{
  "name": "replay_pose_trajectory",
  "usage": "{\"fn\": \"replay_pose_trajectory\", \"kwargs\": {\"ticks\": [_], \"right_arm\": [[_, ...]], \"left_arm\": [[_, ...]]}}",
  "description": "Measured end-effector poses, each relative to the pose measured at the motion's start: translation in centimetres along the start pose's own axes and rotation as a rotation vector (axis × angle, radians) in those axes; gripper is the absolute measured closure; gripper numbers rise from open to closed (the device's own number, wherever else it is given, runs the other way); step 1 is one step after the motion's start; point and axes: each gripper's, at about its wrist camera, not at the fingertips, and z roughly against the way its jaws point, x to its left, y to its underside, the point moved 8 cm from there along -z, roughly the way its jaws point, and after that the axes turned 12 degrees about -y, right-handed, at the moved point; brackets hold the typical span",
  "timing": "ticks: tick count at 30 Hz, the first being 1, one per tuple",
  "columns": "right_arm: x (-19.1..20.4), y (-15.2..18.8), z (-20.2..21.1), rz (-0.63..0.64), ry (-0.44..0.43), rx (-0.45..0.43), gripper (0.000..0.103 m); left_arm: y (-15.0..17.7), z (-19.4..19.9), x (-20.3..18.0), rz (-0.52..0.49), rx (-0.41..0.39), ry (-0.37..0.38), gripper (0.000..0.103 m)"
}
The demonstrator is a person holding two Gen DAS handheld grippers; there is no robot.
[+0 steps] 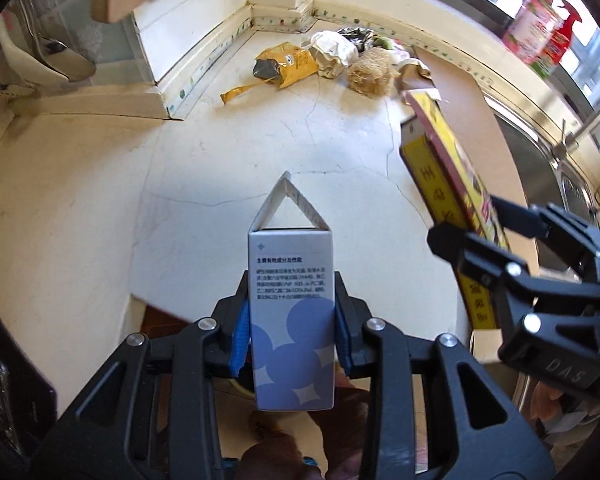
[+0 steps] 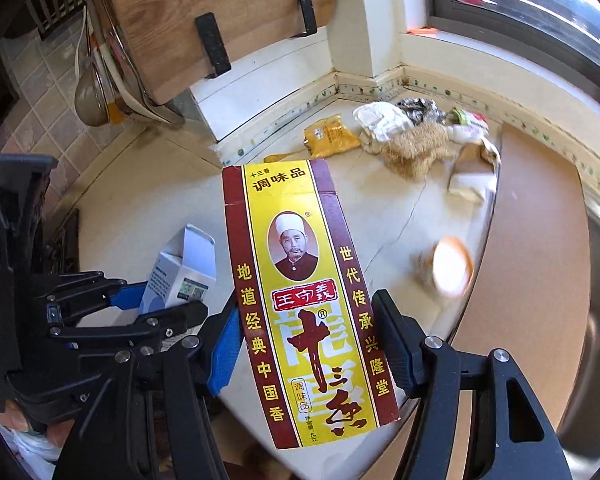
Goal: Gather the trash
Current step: 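Carry both items down over the black bin and open both tools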
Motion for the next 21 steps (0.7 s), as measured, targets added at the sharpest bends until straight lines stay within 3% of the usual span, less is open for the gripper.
{"fn": "replay_pose_trajectory", "kwargs": {"ticks": [4,11,16,21], "right_arm": [[3.2,4.9,1.9,-0.069,0.001,-0.051,0.041],[7.8,14.2,3.9,-0.156,0.019,-0.088,0.041],[9.1,20.0,4.3,-0.222,0.03,-0.07,0.041],[9.0,23.2,4.2,-0.251,0.035,-0.03,0.041]], "left_arm": [[3.1,3.3,1.2,-0.054,-0.059,-0.004,0.072],[10.2,5.3,1.2,-0.156,-0.044,0.006,0.072],[14.7,5.8,-0.1,-0.244,-0.045,0.003,0.072],[17.6,5.3,-1.2,-0.271,-0.022,0.017,0.072]]}}
